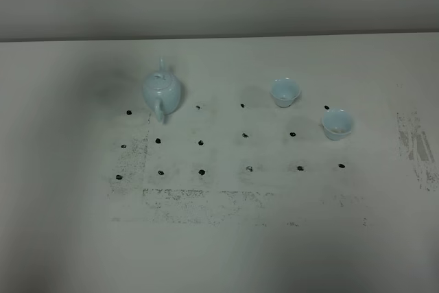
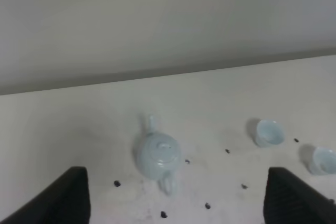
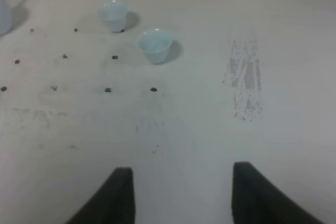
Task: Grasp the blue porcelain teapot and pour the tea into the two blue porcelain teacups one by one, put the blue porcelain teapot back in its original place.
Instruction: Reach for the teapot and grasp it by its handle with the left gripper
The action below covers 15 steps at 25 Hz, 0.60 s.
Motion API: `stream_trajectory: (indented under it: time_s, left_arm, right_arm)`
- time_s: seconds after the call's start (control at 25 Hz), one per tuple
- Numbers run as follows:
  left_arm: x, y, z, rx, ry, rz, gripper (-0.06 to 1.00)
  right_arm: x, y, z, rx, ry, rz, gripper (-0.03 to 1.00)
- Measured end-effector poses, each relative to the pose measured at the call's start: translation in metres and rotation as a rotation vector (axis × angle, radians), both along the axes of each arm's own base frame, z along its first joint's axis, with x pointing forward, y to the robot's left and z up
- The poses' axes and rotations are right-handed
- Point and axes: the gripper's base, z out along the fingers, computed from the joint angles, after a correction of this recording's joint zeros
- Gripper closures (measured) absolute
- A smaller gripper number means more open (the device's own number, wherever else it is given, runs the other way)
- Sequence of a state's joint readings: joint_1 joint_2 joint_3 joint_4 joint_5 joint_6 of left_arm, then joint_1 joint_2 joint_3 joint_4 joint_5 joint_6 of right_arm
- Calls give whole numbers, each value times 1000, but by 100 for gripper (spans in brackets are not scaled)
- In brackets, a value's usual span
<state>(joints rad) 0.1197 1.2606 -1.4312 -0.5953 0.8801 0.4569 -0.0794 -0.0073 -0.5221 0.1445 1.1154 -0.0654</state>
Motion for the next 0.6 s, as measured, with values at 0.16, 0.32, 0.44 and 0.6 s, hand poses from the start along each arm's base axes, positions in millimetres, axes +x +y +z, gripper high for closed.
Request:
stream_trajectory:
  time_s: [0.16, 0.32, 0.44, 0.6]
  left_arm:
    - [15, -13, -11, -43, 40, -67, 25]
    - [44, -51, -47, -31, 170, -175, 25]
    - [64, -93, -86, 51, 293, -235, 25]
    - [74, -148, -145, 291, 425, -279, 25]
  right_arm:
    - [0, 0, 0, -1, 0, 1, 52]
    - [0, 0, 0, -1, 0, 1, 52]
    - [0, 0, 0, -1, 0, 1, 52]
    - [0, 0, 0, -1, 0, 1, 52]
